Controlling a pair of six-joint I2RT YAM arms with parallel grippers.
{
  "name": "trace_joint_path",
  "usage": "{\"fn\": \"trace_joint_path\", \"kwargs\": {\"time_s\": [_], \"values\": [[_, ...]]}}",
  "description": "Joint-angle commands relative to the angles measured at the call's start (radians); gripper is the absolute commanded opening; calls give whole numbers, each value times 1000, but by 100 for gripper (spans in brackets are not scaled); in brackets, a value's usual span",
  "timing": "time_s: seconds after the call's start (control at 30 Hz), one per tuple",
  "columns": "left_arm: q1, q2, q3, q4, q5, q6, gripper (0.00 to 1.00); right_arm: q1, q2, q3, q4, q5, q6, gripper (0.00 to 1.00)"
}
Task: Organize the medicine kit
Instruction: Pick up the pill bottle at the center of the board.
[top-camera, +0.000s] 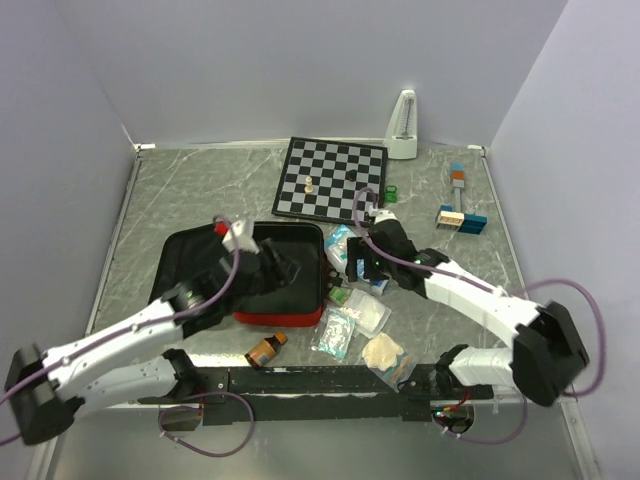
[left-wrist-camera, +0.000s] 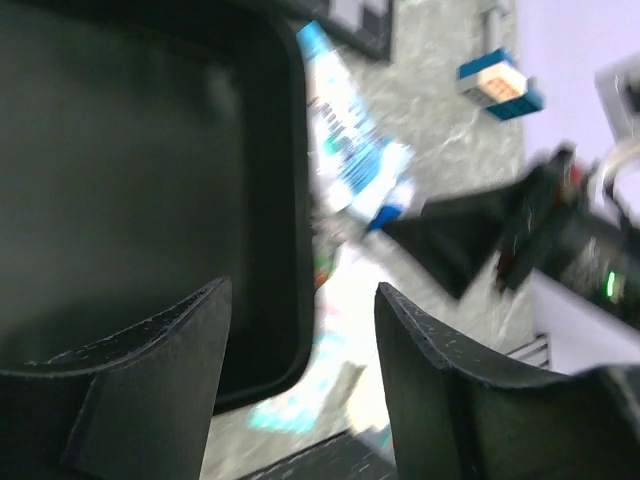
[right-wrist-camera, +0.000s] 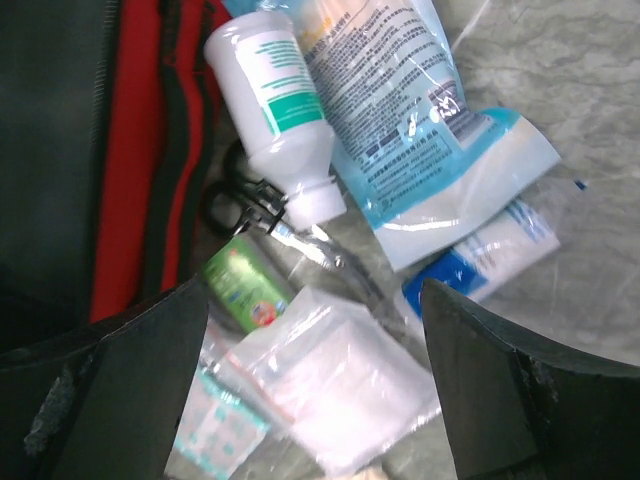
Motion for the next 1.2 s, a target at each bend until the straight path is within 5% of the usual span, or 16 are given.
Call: {"fn": "trace_joint_path", "kwargs": {"time_s": [0.0, 0.3, 0.87, 1.17], "values": [[-2, -176, -161, 53, 21, -4, 62, 4, 121, 81, 111, 42, -33, 93], [-4, -387, -252, 35, -10, 22, 63, 2, 330, 204, 146, 22, -77, 91], [-4, -410, -244, -30, -51, 19, 63, 4, 540, 336, 60, 9, -106, 66], [-5, -413, -230, -45, -65, 24, 63, -1, 490, 353, 25, 24, -74, 35]]}}
